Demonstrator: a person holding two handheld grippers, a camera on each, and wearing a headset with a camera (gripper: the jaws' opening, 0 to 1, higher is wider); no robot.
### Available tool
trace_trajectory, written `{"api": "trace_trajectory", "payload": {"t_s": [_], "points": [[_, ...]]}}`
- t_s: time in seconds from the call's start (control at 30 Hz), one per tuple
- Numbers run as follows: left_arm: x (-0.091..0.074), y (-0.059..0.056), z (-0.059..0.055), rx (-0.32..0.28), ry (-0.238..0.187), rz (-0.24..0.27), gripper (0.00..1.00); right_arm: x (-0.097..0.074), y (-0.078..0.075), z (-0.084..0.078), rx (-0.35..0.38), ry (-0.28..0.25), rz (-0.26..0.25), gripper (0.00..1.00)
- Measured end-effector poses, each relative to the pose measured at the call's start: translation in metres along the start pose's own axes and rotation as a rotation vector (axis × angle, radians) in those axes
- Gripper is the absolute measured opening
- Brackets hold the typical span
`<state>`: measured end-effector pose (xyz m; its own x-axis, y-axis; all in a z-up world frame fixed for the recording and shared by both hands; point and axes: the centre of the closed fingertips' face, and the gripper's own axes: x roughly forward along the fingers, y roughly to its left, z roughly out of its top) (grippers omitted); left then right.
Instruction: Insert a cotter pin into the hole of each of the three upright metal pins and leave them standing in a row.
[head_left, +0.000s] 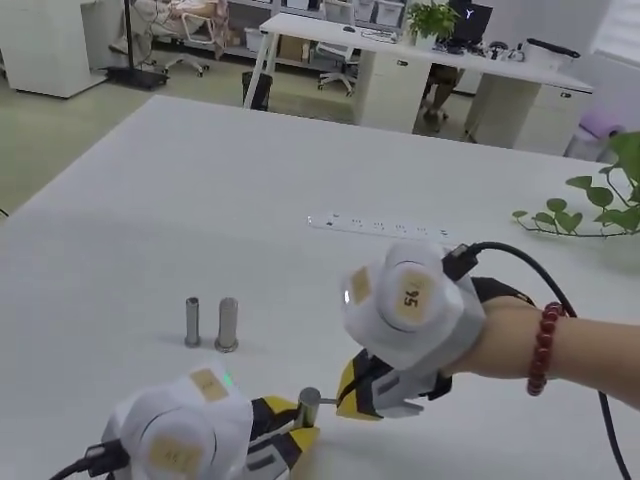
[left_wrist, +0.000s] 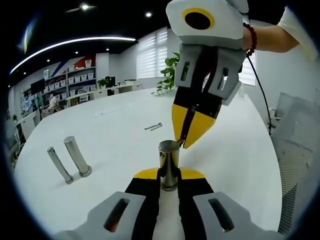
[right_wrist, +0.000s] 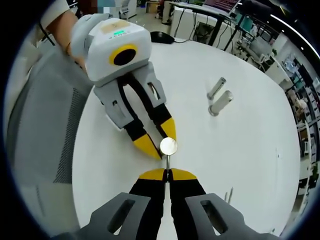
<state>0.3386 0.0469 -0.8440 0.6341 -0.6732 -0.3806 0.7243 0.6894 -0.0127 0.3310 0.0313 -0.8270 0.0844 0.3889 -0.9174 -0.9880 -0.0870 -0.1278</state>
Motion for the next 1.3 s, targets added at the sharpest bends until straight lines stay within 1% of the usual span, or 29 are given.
{"api": "trace_trajectory", "payload": {"t_s": [0.13, 0.3, 0.4, 0.47, 0.57, 0.63, 0.73, 0.83, 0.9, 0.93, 1.07, 1.2, 1.3], "points": [[0.000, 0.000, 0.000, -0.002, 0.000, 0.003, 0.11, 0.004, 0.000, 0.008, 0.018, -0.021, 0.000, 0.03], [0.000, 0.000, 0.000, -0.003, 0.002, 0.005, 0.11, 0.005, -0.001, 0.010, 0.015, -0.032, 0.003, 0.04], [0.001, 0.001, 0.000, -0.004, 0.003, 0.006, 0.11, 0.005, -0.001, 0.013, 0.037, -0.053, 0.010, 0.04], [0.001, 0.001, 0.000, -0.006, 0.003, 0.007, 0.11, 0.005, -0.001, 0.012, 0.050, -0.054, 0.012, 0.05], [0.002, 0.001, 0.000, -0.010, 0.003, 0.009, 0.11, 0.001, -0.002, 0.011, 0.074, -0.079, 0.014, 0.11], [0.002, 0.000, 0.000, -0.013, 0.002, 0.010, 0.11, -0.002, -0.001, 0.010, 0.084, -0.090, 0.018, 0.11], [0.002, 0.000, 0.000, -0.015, 0.003, 0.009, 0.11, -0.006, -0.002, 0.006, 0.082, -0.081, 0.008, 0.11], [0.002, 0.000, 0.000, -0.014, 0.003, 0.008, 0.11, -0.007, -0.001, 0.002, 0.084, -0.075, 0.009, 0.10], [0.002, 0.000, 0.000, -0.014, 0.003, 0.006, 0.11, -0.006, 0.000, 0.000, 0.066, -0.066, 0.014, 0.08], [0.002, 0.000, 0.000, -0.012, 0.004, 0.004, 0.11, -0.004, 0.000, -0.001, 0.052, -0.058, 0.006, 0.05], [0.002, 0.001, 0.000, -0.009, 0.001, -0.003, 0.11, -0.003, -0.001, 0.001, 0.036, -0.051, -0.010, 0.04], [0.002, 0.001, 0.000, -0.010, 0.002, -0.009, 0.11, -0.002, -0.001, 0.005, 0.042, -0.061, -0.015, 0.04], [0.002, 0.001, 0.000, -0.011, 0.002, -0.009, 0.11, -0.001, -0.002, 0.007, 0.062, -0.073, -0.016, 0.04]]}}
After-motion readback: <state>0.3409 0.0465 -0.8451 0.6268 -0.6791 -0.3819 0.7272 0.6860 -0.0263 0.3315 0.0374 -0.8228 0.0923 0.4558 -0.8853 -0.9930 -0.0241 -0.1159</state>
